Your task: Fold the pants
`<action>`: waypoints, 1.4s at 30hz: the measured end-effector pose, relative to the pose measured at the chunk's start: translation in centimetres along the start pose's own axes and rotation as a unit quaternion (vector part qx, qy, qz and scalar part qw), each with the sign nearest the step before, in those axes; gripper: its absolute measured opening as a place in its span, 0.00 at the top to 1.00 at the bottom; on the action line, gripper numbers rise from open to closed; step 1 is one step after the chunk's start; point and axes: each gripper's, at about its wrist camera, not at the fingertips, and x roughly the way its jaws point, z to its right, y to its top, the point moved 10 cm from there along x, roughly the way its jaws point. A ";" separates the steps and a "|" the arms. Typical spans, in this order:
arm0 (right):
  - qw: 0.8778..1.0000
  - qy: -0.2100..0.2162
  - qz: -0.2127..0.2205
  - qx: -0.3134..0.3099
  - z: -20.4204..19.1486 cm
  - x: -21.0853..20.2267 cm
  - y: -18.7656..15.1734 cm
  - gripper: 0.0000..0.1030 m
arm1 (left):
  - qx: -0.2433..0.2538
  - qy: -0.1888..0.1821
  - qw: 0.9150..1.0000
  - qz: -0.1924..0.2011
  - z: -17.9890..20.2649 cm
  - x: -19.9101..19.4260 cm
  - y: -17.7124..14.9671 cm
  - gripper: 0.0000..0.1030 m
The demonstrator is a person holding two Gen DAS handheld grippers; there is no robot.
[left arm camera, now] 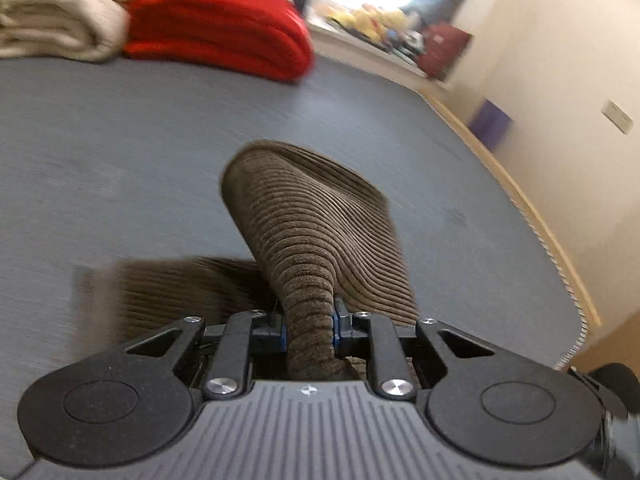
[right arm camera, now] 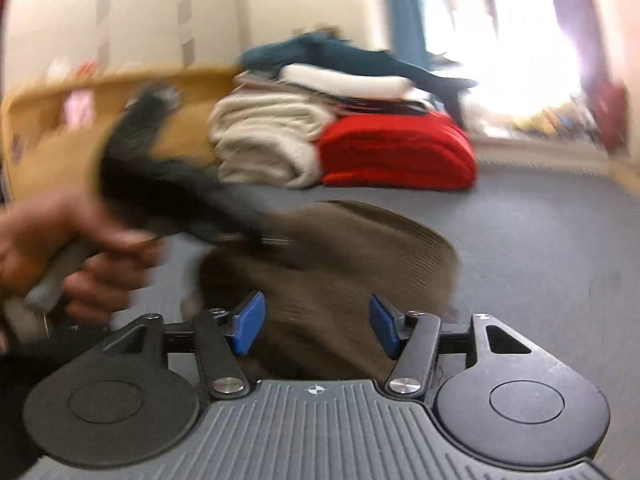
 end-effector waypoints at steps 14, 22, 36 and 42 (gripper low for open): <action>0.965 0.018 -0.158 0.206 2.6 9.7 -5.5 0.31 | -0.163 0.072 0.984 -0.017 -14.3 -0.3 -0.9 0.06; 0.951 0.010 -0.217 0.222 1.8 14.0 -7.0 0.25 | -0.290 0.031 0.955 -0.045 -16.9 8.3 -5.6 0.02; 0.958 0.017 -0.186 0.215 2.1 15.7 -6.4 0.64 | -0.268 0.041 0.962 -0.022 -16.1 8.5 -5.4 0.20; 0.985 0.006 -0.095 0.141 4.3 12.8 0.0 0.71 | -0.271 -0.039 0.961 -0.024 -9.2 10.4 -5.1 0.41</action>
